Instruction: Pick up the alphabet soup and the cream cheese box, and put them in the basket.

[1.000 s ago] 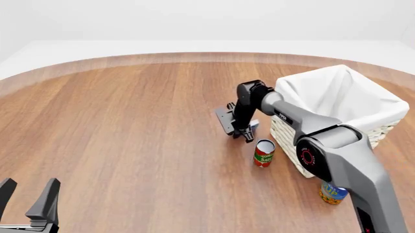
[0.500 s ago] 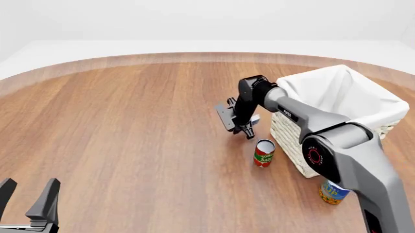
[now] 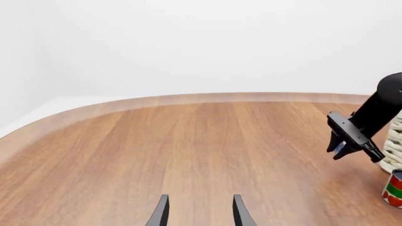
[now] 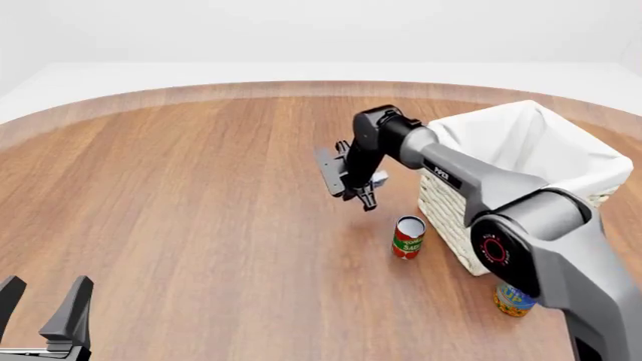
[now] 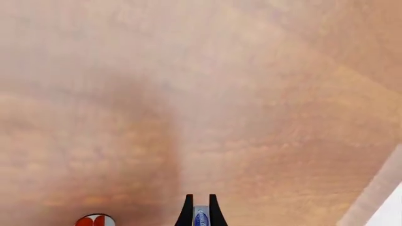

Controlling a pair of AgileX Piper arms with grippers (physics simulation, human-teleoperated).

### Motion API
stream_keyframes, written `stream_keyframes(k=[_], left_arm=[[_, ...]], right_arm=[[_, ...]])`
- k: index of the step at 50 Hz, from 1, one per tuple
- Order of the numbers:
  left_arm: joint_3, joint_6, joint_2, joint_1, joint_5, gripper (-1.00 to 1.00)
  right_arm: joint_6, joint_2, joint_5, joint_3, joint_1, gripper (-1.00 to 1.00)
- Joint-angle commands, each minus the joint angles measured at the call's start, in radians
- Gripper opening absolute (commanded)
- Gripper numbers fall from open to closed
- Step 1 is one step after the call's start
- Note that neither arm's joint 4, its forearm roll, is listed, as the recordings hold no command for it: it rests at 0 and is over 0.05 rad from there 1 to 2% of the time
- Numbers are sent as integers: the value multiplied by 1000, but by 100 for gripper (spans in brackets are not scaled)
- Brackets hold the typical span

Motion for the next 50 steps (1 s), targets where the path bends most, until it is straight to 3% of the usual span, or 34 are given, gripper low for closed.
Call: stream_keyframes(k=[1, 18, 31, 50], left_arm=[[0, 0, 0, 0, 0, 100], [0, 0, 0, 0, 0, 100], [0, 0, 0, 0, 0, 100], [0, 0, 0, 0, 0, 100]], right_arm=[[86, -31, 3, -17, 45, -100], [204, -91, -78, 71, 105, -100], [372, -139, -96, 65, 199, -100], [482, -168, -173, 93, 202, -100]])
